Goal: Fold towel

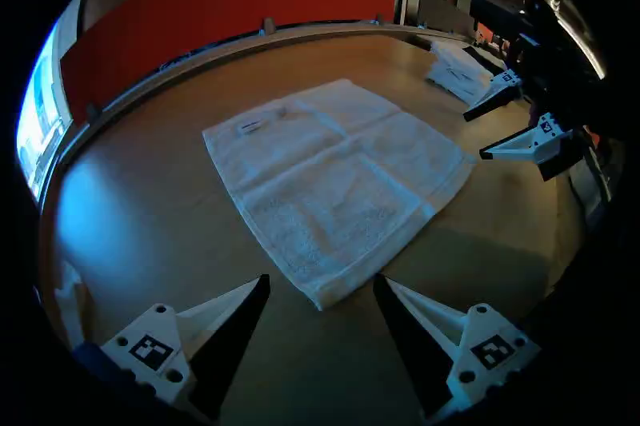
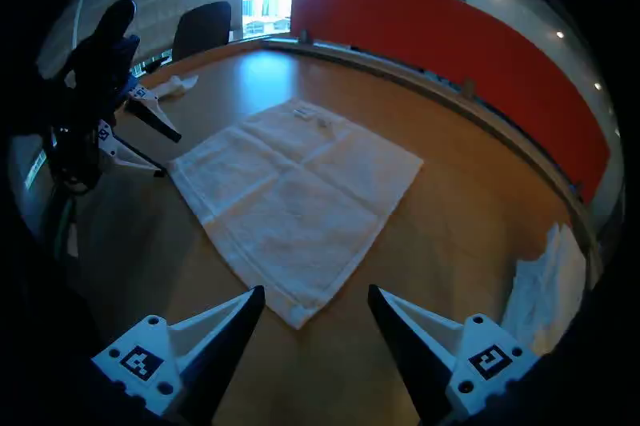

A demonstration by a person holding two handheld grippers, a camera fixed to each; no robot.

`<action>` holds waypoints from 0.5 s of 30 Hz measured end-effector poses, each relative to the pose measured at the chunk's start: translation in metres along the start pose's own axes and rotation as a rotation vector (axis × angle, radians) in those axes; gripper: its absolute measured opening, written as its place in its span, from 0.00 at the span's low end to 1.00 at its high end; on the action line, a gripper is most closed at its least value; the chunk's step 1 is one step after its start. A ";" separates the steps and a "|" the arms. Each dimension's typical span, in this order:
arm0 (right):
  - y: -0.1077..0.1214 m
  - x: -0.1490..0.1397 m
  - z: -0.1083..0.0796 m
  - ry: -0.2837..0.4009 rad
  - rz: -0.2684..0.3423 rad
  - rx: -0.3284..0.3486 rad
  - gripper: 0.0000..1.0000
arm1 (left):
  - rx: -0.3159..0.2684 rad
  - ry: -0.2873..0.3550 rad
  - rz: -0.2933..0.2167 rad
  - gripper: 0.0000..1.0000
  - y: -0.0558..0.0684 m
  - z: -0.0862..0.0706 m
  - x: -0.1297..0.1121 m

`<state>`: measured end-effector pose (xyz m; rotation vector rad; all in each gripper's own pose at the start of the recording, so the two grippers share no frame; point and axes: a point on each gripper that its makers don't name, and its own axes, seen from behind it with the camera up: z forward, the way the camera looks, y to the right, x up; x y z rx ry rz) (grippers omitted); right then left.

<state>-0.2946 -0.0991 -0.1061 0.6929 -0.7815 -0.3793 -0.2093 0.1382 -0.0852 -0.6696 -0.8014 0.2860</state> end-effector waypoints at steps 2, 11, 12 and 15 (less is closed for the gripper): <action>-0.001 -0.004 0.003 -0.008 0.001 0.003 1.00 | -0.006 -0.010 -0.005 0.96 0.003 0.002 -0.003; -0.005 -0.016 0.008 -0.028 -0.005 0.017 0.96 | -0.012 -0.037 -0.019 0.96 0.007 0.010 -0.012; -0.005 -0.017 0.008 -0.030 -0.005 0.018 0.95 | -0.012 -0.037 -0.019 0.96 0.007 0.010 -0.012; -0.006 -0.020 0.009 -0.035 -0.005 0.026 0.91 | -0.009 -0.037 -0.017 0.96 0.008 0.011 -0.012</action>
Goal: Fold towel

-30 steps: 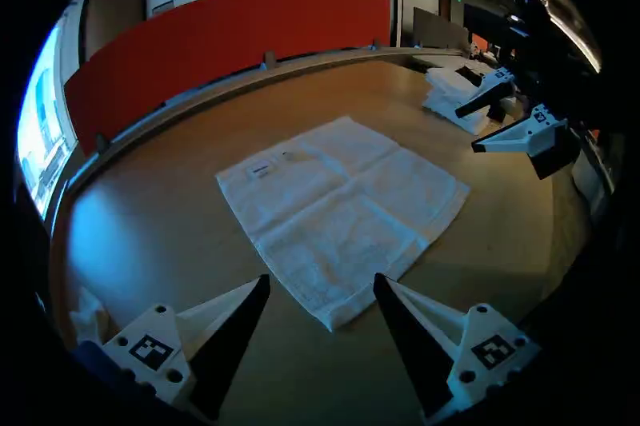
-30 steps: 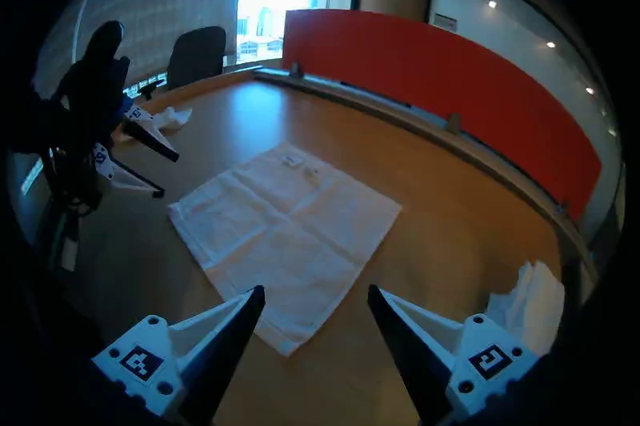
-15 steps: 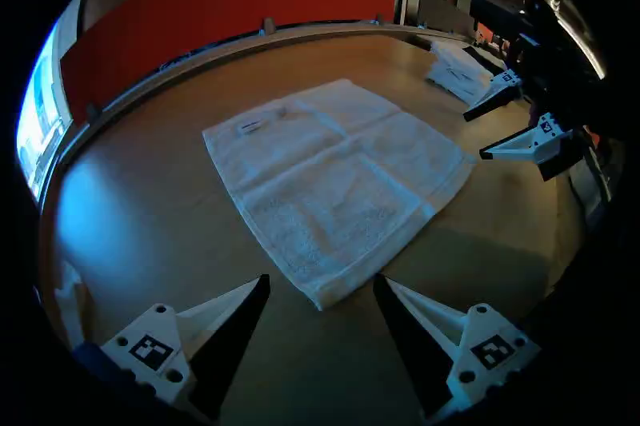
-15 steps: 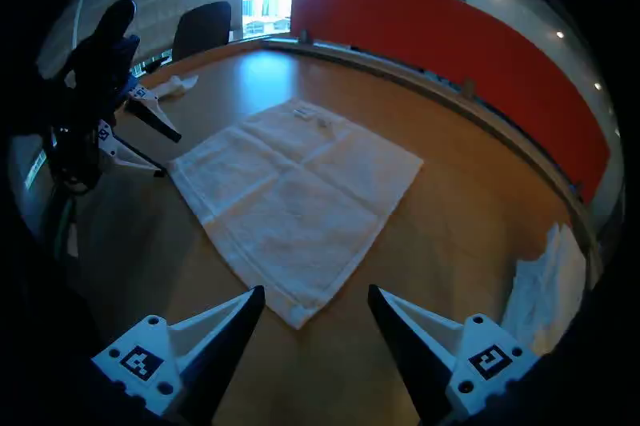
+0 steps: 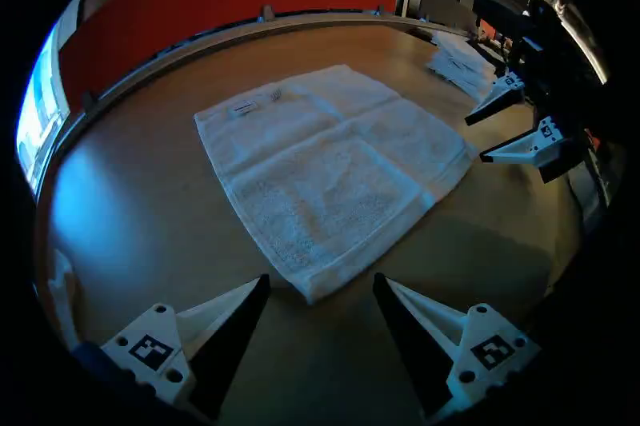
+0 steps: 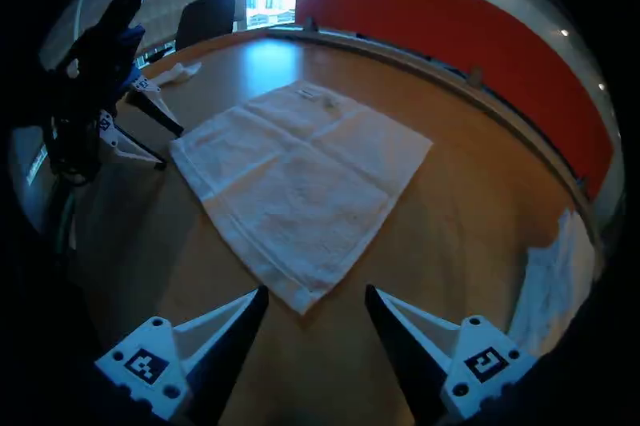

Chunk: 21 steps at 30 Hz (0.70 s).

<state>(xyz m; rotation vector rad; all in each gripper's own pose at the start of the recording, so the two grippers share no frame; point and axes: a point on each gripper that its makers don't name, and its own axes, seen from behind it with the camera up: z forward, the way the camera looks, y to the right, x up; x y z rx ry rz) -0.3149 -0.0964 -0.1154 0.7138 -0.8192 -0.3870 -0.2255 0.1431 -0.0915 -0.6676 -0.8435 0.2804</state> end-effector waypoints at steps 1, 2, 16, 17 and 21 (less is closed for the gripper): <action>-0.001 0.000 0.000 -0.001 0.001 0.005 0.90 | 0.000 0.000 0.000 0.96 0.000 0.000 0.000; -0.002 -0.001 0.001 -0.001 0.003 0.010 0.89 | 0.001 0.000 0.000 0.96 0.000 0.000 0.000; -0.005 -0.002 0.007 -0.003 0.004 0.022 0.78 | 0.005 -0.001 -0.013 0.93 -0.001 -0.001 0.000; -0.005 -0.003 0.008 -0.004 0.004 0.022 0.78 | 0.005 -0.001 -0.015 0.93 -0.002 -0.001 0.000; -0.006 -0.004 0.009 -0.006 0.005 0.025 0.77 | 0.007 -0.004 -0.012 0.88 -0.002 0.000 0.000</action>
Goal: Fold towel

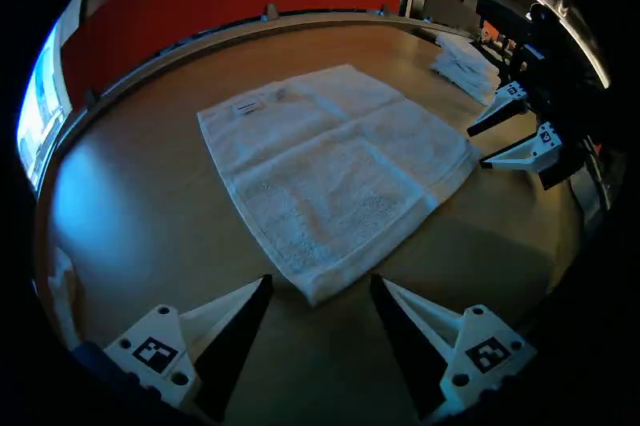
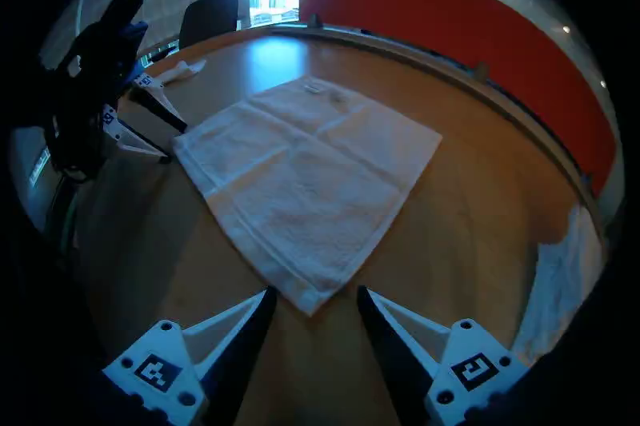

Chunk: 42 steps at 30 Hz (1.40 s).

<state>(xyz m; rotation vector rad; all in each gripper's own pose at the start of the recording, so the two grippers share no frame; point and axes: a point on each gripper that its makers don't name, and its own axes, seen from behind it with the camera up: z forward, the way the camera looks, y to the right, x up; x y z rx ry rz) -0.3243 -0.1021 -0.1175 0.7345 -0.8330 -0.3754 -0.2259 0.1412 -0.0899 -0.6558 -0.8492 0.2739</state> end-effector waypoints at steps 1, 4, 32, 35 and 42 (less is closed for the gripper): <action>0.000 0.000 0.000 -0.001 0.000 0.001 0.76 | 0.000 0.000 0.002 0.86 0.000 0.000 0.000; -0.002 -0.001 0.002 -0.003 0.002 0.004 0.72 | 0.002 -0.001 0.007 0.81 0.001 0.001 0.001; -0.003 0.000 0.005 0.000 0.032 0.009 0.24 | 0.037 -0.025 -0.004 0.54 -0.001 0.001 0.002; -0.004 0.001 0.005 0.000 0.039 0.007 0.23 | 0.035 -0.027 -0.003 0.52 0.000 0.002 0.001; -0.006 0.002 0.005 0.002 0.039 0.016 0.21 | 0.060 -0.034 -0.010 0.23 -0.005 0.002 0.001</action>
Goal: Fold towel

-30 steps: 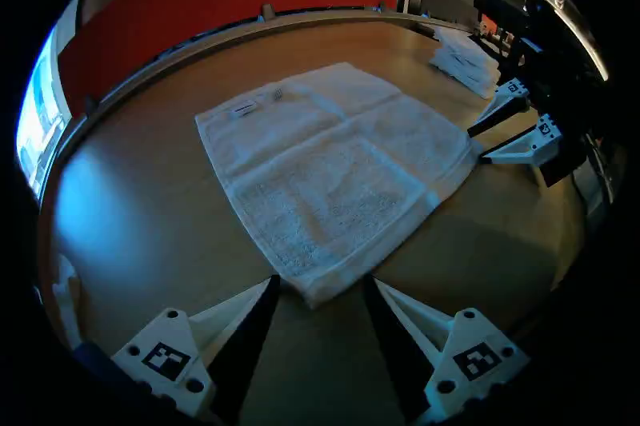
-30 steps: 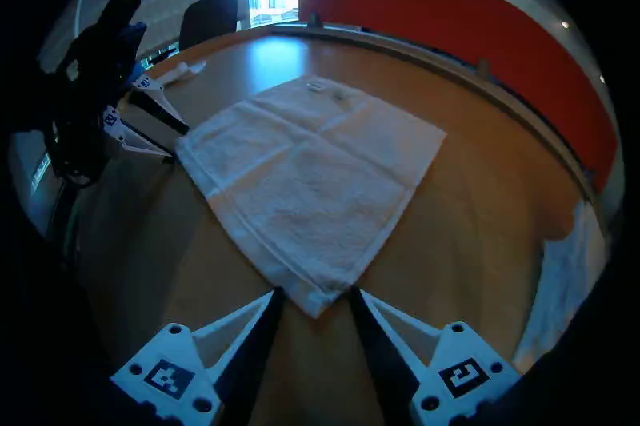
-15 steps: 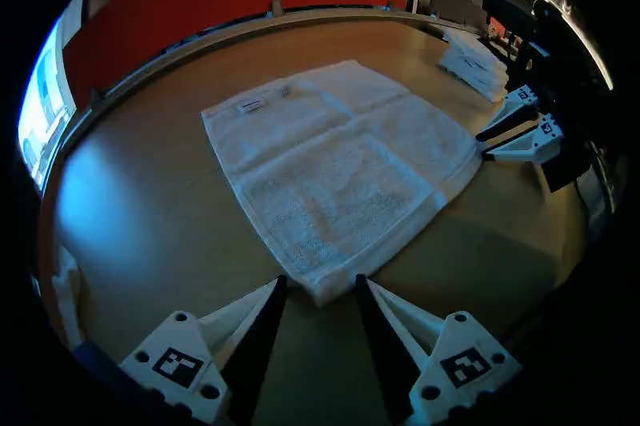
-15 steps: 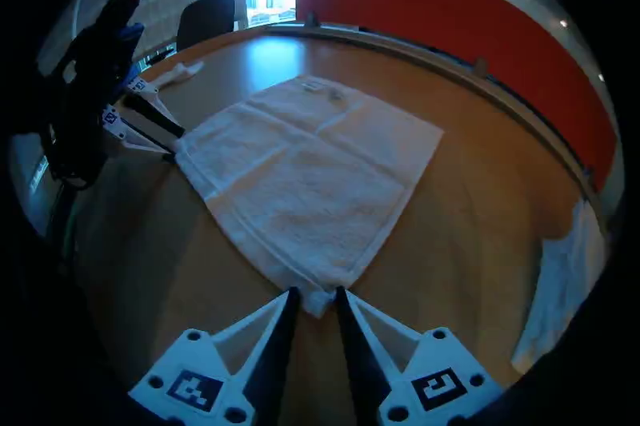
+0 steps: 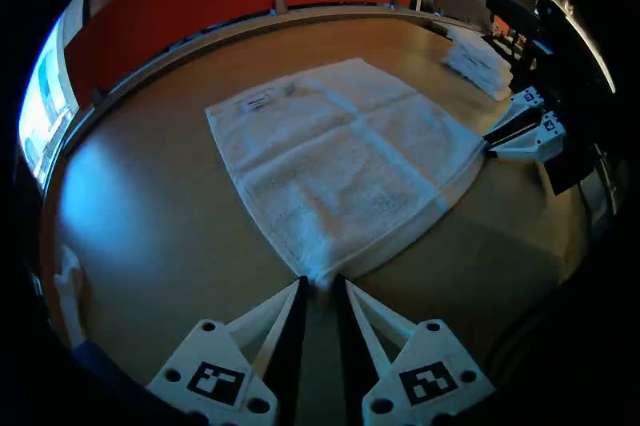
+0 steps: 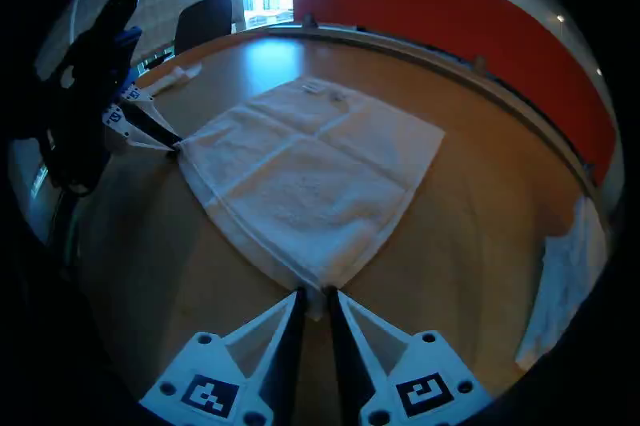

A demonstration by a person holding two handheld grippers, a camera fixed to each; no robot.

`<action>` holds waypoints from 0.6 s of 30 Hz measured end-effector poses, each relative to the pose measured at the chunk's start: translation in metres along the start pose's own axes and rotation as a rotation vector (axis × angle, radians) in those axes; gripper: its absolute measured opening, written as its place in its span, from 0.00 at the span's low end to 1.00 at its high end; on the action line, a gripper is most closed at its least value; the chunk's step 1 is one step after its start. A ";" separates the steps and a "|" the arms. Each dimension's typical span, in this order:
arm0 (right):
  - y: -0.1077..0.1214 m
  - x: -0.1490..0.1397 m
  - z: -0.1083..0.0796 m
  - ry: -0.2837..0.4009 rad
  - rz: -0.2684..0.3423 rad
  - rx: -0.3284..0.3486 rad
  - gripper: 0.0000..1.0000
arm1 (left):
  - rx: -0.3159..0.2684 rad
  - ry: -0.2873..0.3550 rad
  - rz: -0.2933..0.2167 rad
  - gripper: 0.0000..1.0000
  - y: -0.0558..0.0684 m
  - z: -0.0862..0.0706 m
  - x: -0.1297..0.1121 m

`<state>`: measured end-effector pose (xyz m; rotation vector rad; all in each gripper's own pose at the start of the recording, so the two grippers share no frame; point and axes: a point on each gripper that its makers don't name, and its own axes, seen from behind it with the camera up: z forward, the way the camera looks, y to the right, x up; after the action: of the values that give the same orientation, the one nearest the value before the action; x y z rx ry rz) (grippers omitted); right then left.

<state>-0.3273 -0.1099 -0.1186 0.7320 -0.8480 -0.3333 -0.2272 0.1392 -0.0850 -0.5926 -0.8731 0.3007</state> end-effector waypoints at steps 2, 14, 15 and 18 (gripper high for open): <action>-0.001 0.001 0.000 0.000 -0.003 0.005 0.19 | 0.000 0.001 -0.009 0.21 0.000 0.000 0.000; -0.002 0.012 -0.006 0.016 -0.015 0.004 0.15 | -0.007 0.013 -0.049 0.16 0.002 -0.005 0.006; -0.002 0.014 -0.007 0.019 -0.014 0.004 0.15 | -0.006 0.015 -0.052 0.15 0.002 -0.006 0.007; -0.002 0.017 -0.012 0.024 -0.014 0.003 0.15 | -0.001 0.022 -0.057 0.16 0.001 -0.012 0.012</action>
<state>-0.3068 -0.1151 -0.1157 0.7439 -0.8215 -0.3354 -0.2105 0.1419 -0.0839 -0.5702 -0.8678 0.2420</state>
